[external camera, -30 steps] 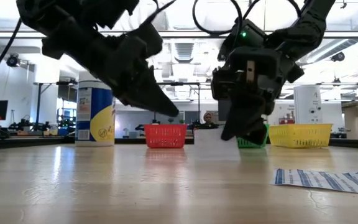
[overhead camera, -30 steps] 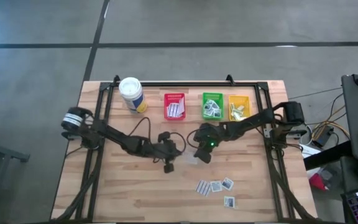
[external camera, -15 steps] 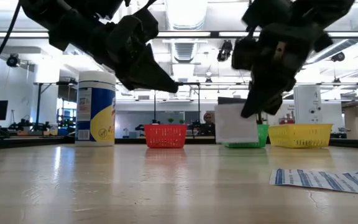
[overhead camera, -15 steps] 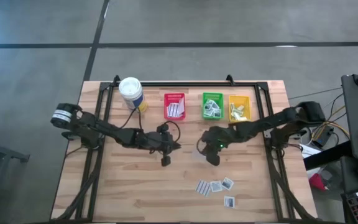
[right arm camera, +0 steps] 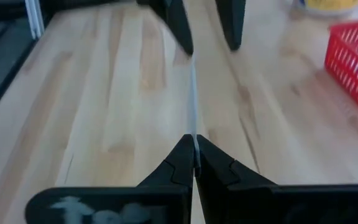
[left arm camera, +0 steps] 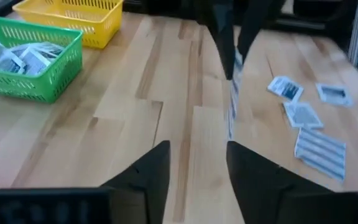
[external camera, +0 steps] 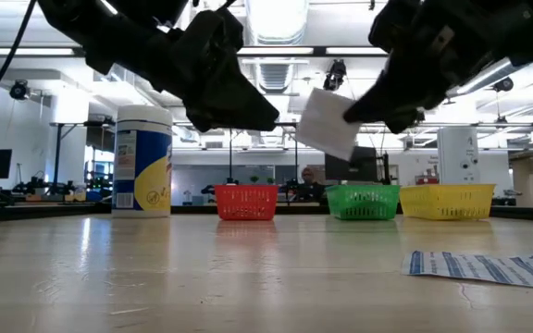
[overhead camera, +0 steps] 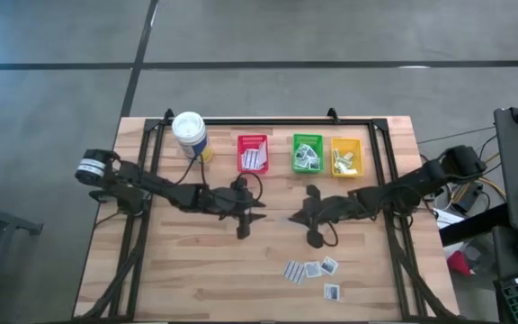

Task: Pick & Place First Aid Supplies
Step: Put the blue bandage in the red bin

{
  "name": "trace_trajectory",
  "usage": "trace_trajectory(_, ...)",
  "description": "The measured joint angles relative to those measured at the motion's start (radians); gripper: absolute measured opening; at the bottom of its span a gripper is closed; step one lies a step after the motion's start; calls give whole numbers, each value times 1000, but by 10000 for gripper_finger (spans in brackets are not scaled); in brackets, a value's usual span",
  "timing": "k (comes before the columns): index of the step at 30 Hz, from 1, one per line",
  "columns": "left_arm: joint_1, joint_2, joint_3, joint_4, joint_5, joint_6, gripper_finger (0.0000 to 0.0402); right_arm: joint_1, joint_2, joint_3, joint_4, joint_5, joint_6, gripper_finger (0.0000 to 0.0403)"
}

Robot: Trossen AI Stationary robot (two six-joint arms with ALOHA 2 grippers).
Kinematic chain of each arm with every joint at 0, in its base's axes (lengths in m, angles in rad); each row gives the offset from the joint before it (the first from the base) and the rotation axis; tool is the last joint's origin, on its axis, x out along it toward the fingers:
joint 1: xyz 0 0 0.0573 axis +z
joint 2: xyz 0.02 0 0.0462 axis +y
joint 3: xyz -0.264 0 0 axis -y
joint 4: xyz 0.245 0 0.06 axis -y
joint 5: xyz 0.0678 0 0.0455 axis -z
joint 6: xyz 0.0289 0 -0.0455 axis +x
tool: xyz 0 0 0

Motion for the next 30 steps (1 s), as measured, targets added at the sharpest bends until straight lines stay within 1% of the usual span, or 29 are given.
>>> trace_trajectory(2, 11, 6, 2, 18, 35, -20, 168, 1, 14, -10, 66, 9, -12, 8)
trace_trajectory(5, 26, 8, 3, 56, 108, -25, 169, 0, 37, -15, 128, 24, -35, 8)
trace_trajectory(8, 37, 8, 3, 88, 118, -32, 170, 0, 48, -15, 158, 35, -52, 8)
trace_trajectory(12, 53, 8, 3, 106, 195, -37, 170, -2, 51, -15, 189, 83, -56, 8)
trace_trajectory(15, 55, 8, 3, 109, 203, -41, 170, -9, 51, -14, 219, 88, -55, 8)
trace_trajectory(23, 63, 8, 3, 163, 175, -41, 168, -13, 51, -14, 269, 90, -28, 8)
trace_trajectory(26, 64, 8, 3, 187, 176, -42, 150, -13, 51, -14, 281, 122, -7, 8)
trace_trajectory(30, 66, 8, 3, 190, 189, -42, 99, -16, 51, -14, 281, 144, -1, 8)
